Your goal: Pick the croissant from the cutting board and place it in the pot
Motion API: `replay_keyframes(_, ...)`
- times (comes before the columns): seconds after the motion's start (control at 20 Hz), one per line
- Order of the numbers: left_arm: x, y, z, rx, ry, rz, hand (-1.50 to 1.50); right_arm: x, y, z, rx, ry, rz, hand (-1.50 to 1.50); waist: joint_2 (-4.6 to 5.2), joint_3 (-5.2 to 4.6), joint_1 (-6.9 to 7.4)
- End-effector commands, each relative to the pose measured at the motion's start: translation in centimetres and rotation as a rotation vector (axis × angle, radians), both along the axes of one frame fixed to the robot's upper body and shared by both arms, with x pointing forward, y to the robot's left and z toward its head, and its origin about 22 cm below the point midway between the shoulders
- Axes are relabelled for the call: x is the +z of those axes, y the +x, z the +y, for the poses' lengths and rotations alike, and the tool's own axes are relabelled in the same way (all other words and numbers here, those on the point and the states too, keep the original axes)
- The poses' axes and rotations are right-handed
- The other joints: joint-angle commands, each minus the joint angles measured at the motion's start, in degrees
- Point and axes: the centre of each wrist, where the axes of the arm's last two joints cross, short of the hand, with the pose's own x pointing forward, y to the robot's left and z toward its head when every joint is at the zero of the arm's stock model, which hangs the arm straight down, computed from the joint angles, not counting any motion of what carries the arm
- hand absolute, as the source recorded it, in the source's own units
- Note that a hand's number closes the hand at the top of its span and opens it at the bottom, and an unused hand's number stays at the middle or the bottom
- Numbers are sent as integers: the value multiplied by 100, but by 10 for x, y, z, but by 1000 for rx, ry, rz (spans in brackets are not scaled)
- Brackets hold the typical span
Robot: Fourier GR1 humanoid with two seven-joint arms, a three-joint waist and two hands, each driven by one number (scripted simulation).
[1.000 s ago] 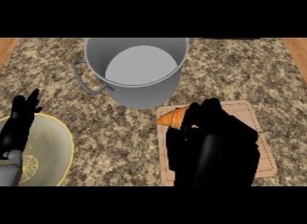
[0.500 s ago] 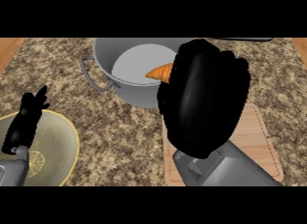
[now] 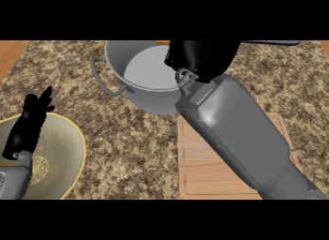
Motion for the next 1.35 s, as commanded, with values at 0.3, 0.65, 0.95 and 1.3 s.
replay_keyframes(0.3,1,2,-6,-32,4,-5,0,-40,59,-16,-171,336,219,-150,62,14,91)
replay_keyframes(0.65,5,12,-8,-15,-10,-12,0,-48,70,-19,-76,525,63,-150,85,18,119)
replay_keyframes(0.95,-13,-1,-9,-4,-14,7,0,-46,73,-22,-73,644,-244,-150,23,13,30)
replay_keyframes(1.3,-12,-14,18,50,1,39,0,-68,71,-36,-139,737,-443,-150,-112,17,-285)
